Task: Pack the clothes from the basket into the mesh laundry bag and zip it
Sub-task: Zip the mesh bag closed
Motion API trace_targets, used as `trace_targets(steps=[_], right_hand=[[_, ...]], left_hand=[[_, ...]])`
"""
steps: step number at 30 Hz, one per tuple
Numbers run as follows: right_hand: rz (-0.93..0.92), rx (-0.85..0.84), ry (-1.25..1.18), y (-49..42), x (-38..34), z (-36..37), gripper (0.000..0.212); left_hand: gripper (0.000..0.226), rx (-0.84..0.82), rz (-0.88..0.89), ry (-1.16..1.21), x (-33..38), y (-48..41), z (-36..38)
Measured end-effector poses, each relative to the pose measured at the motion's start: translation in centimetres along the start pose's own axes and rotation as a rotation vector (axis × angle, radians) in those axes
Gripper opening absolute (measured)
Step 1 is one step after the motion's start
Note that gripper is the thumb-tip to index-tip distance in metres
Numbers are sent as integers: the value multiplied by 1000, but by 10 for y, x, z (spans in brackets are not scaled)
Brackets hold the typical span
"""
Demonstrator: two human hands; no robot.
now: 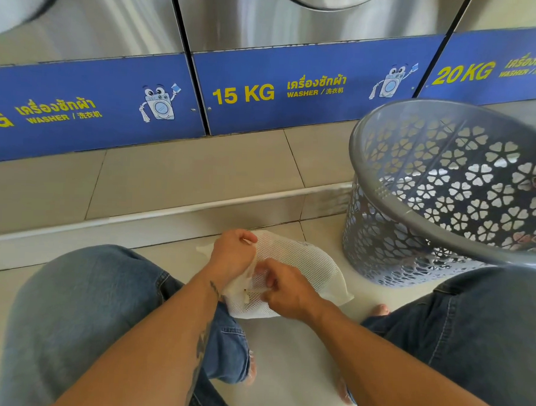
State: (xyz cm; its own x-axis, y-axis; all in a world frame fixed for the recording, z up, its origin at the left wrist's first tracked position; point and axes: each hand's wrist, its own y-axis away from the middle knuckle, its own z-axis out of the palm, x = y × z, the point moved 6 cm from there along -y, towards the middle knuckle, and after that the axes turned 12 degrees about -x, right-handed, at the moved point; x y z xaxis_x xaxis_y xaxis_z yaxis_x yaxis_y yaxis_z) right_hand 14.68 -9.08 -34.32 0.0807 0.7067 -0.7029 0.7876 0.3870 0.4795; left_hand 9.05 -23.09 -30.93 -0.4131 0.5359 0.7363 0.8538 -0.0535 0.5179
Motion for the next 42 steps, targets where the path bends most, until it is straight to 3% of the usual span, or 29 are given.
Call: trace_targets(steps=[1, 4, 7, 10, 14, 16, 19, 22, 26, 42], right_hand=[[14, -22, 33, -1, 2, 3, 66], [48, -103, 139, -3, 5, 12, 90], [83, -170, 184, -3, 6, 18, 100], [108, -176, 166, -2, 7, 18, 85], [116, -104, 22, -3, 14, 8, 30], [98, -49, -90, -2, 14, 3, 18], [96, 56, -270, 1, 13, -9, 16], [103, 166, -413, 6, 14, -28, 18], [91, 219, -463, 8, 11, -39, 13], [122, 214, -288, 11, 1, -37, 18]], left_hand=[[23, -16, -27, -68, 0, 3, 0], [53, -111, -225, -204, -14, 13, -2], [41, -213, -369, -360, -34, 21, -5], [29, -237, -335, -426, -41, 20, -2], [29, -204, -230, -386, -31, 13, 4], [26, -178, -157, -309, -18, 9, 7], [12, -158, -94, -97, 0, 6, 12], [13, -137, -102, 73, 6, 3, 15], [10, -152, -133, 204, 7, 4, 20], [4, -101, -96, 142, 14, 4, 20]])
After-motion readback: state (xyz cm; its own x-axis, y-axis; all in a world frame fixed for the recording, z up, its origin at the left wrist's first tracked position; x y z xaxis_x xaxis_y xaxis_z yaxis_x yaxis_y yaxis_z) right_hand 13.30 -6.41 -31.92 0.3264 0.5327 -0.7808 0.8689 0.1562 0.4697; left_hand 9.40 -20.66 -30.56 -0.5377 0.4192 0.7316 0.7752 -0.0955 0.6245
